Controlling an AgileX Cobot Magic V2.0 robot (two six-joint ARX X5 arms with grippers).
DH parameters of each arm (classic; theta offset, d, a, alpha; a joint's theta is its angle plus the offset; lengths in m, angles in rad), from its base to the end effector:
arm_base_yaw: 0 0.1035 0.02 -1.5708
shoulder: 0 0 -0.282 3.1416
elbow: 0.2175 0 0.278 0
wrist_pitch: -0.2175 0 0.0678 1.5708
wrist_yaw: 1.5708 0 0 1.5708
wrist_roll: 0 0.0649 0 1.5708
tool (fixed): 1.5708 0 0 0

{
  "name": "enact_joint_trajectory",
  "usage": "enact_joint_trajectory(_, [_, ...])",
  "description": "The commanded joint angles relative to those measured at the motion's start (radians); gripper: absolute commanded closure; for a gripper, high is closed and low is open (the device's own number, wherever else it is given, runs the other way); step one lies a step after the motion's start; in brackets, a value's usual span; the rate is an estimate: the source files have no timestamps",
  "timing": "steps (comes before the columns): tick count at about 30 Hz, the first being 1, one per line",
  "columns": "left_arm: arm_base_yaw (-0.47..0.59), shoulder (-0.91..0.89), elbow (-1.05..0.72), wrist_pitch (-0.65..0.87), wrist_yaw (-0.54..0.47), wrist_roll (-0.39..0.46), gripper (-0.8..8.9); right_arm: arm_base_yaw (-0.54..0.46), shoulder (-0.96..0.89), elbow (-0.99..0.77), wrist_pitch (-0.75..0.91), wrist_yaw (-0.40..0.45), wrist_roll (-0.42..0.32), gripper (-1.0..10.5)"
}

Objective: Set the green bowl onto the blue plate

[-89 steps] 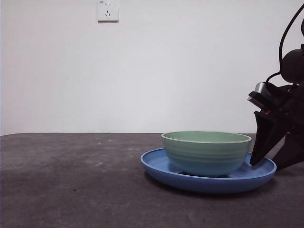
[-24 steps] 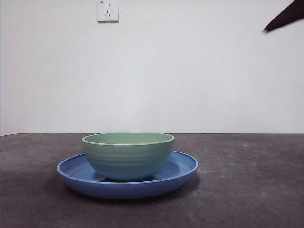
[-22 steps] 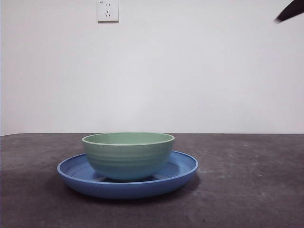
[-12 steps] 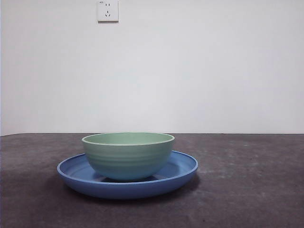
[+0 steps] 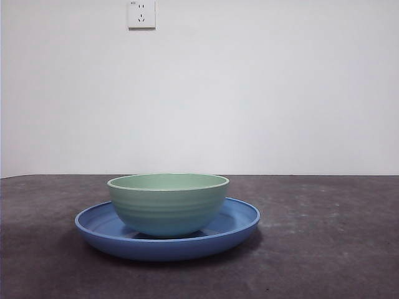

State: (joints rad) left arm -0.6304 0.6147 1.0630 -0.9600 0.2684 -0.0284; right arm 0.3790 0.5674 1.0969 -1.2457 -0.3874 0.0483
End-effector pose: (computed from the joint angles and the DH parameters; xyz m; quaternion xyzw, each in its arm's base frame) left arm 0.0883 -0.0858 0.3740 0.0332 0.2549 -0.4167 0.8719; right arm 0.0677 0.0534 0.3600 0.0225 0.3588 0.3416 0.8684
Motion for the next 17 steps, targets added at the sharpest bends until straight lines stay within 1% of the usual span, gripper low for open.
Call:
enact_joint_trajectory(1, [-0.005,0.005,0.021,0.011,0.004,-0.006,1.91,0.005,0.005,0.018,0.013,0.002,-0.011,3.0])
enact_joint_trajectory(4, [-0.005,0.005,0.021,0.011,0.004,-0.006,2.06,0.005,0.005,0.018,0.018,-0.003,-0.008,3.2])
enact_joint_trajectory(5, [-0.005,0.005,0.021,0.011,0.004,-0.006,2.74,0.005,0.005,0.018,0.017,-0.005,-0.008,4.0])
enact_joint_trajectory(6, [-0.005,0.005,0.021,0.010,0.004,-0.006,3.57,0.005,0.005,0.018,0.017,-0.005,-0.008,5.2])
enact_joint_trajectory(7, [-0.005,0.005,0.021,0.007,0.004,-0.006,5.22,0.005,0.005,0.018,0.017,-0.005,-0.008,7.1])
enact_joint_trajectory(8, [-0.005,0.005,0.021,0.002,0.004,-0.006,7.52,0.005,0.005,0.018,0.018,-0.005,-0.008,9.3])
enact_joint_trajectory(9, [-0.005,0.005,0.021,0.002,0.004,-0.006,8.10,0.005,0.005,0.018,0.021,-0.005,-0.011,9.4])
enact_joint_trajectory(10, [-0.005,0.005,0.021,0.005,0.004,-0.006,7.79,0.005,0.005,0.018,0.025,-0.005,-0.011,9.2])
enact_joint_trajectory(17, [-0.005,0.005,0.021,0.011,0.004,-0.006,7.85,0.005,0.005,0.018,0.034,-0.004,-0.009,9.2])
